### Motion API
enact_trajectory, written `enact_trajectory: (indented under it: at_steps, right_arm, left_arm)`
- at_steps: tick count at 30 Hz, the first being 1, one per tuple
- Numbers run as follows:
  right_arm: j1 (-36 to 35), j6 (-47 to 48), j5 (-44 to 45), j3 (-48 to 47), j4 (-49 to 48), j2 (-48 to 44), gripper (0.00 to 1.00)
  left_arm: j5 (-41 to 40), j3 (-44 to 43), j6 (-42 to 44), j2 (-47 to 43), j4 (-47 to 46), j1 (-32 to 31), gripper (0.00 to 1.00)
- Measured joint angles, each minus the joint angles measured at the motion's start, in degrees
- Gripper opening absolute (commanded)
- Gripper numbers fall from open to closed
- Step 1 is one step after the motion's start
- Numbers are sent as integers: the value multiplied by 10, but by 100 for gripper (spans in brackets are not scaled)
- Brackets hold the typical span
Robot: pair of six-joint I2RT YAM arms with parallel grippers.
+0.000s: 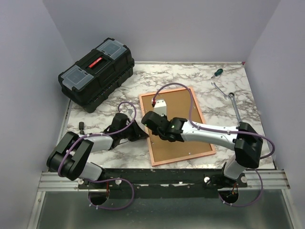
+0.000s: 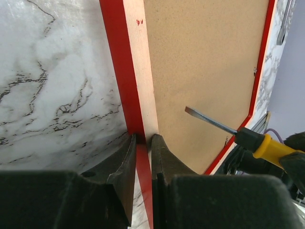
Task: Take the photo out of the frame
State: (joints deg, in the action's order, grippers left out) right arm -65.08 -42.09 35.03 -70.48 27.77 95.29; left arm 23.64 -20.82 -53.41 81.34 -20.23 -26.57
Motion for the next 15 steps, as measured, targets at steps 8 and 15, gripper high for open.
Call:
enact_trajectory:
  at_steps: [8, 15]
  right_arm:
    - [-1, 18, -17, 66, 5, -118, 0]
    - [-1, 5, -14, 160, 32, -252, 0]
  left_arm:
    - [-20, -16, 37, -45, 87, -1, 46]
    - [-49, -52, 82, -80, 199, -12, 57]
